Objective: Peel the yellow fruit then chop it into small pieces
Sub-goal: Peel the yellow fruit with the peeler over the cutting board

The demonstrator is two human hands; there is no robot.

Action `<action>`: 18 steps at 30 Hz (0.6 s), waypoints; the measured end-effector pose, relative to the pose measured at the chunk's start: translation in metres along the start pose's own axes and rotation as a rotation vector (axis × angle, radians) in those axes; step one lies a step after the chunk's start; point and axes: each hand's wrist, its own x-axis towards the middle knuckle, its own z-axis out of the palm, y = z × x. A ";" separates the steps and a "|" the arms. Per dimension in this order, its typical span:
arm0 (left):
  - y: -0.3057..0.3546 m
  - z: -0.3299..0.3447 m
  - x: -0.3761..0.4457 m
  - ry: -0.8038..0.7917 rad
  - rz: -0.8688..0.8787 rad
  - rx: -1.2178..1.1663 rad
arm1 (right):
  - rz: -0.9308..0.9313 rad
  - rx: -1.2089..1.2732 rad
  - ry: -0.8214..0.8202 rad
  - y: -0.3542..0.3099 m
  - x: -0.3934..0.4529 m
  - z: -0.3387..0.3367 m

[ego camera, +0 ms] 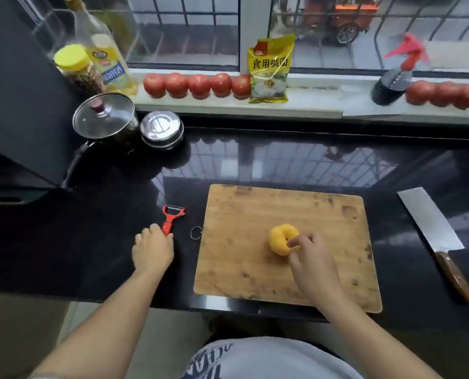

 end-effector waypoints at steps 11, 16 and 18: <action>-0.010 -0.018 0.004 -0.041 0.048 -0.539 | 0.184 0.158 0.015 -0.042 0.000 0.015; 0.070 -0.054 -0.075 -0.095 0.314 -0.870 | 0.324 0.645 -0.166 -0.092 -0.002 0.030; 0.111 -0.056 -0.110 -0.205 0.400 -0.950 | 0.384 0.851 -0.141 -0.104 -0.001 0.028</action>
